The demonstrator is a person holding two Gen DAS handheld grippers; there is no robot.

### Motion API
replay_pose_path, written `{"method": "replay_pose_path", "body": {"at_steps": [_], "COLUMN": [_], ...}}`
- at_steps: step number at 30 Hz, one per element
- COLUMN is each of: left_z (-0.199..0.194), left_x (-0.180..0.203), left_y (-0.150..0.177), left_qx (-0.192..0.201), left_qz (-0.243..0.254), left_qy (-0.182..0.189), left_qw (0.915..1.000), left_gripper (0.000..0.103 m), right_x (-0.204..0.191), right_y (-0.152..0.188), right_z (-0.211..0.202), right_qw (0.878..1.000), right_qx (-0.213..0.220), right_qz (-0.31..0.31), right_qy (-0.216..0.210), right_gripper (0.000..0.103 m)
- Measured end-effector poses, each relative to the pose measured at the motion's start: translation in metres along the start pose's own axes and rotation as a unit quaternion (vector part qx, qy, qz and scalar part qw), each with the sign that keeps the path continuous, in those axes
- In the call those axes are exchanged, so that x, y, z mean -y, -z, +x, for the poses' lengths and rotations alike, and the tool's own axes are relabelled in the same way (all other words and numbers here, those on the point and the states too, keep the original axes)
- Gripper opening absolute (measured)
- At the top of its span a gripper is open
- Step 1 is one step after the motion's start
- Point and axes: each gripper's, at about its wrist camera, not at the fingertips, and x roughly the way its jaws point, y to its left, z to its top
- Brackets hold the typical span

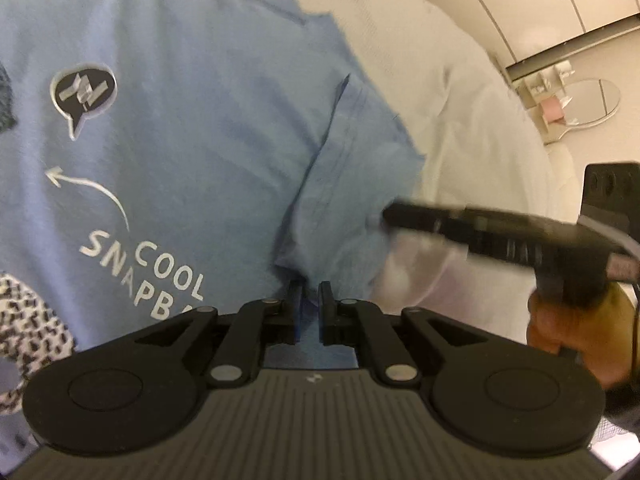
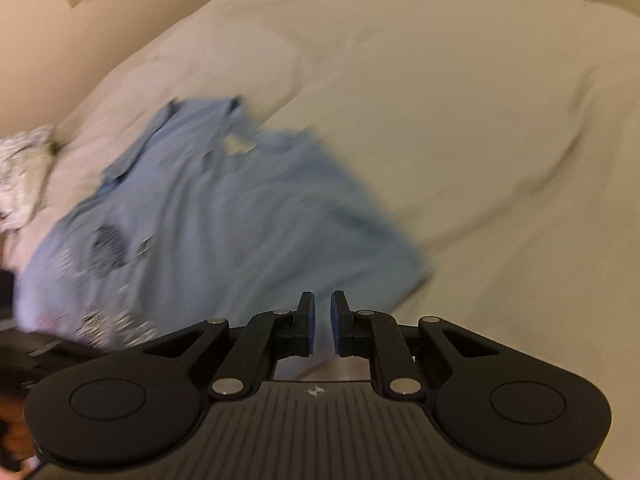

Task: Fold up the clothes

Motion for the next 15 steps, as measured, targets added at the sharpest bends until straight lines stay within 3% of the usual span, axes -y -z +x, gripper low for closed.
{"method": "replay_pose_path", "body": {"at_steps": [3, 4, 5, 9, 11, 15], "left_z": [-0.008, -0.016, -0.024, -0.064, -0.093, -0.149], "left_x": [-0.004, -0.004, -0.004, -0.011, -0.015, -0.015], "left_y": [0.004, 0.006, 0.008, 0.021, 0.034, 0.061], "left_qx": [-0.001, 0.002, 0.005, 0.006, 0.004, -0.004], "left_qz": [0.001, 0.005, 0.010, 0.014, 0.026, 0.068], "left_qy": [-0.002, -0.003, -0.005, -0.032, -0.054, -0.111], "left_qw": [1.0000, 1.0000, 0.9999, 0.9994, 0.9982, 0.9915], "left_gripper": [0.005, 0.011, 0.018, 0.024, 0.025, 0.032], "right_x": [-0.009, -0.011, -0.013, -0.021, -0.027, -0.051], "right_y": [0.014, 0.019, 0.022, 0.036, 0.047, 0.078], "right_z": [0.021, 0.025, 0.022, -0.010, -0.028, -0.057], "right_qw": [0.999, 0.998, 0.998, 0.999, 0.999, 0.999], "right_qx": [-0.050, -0.062, -0.061, -0.038, -0.030, -0.026], "right_qz": [-0.016, -0.023, -0.024, 0.001, 0.016, 0.041], "right_qy": [-0.006, 0.005, 0.010, 0.016, 0.022, 0.024], "right_gripper": [0.020, 0.020, 0.020, 0.029, 0.034, 0.035]}}
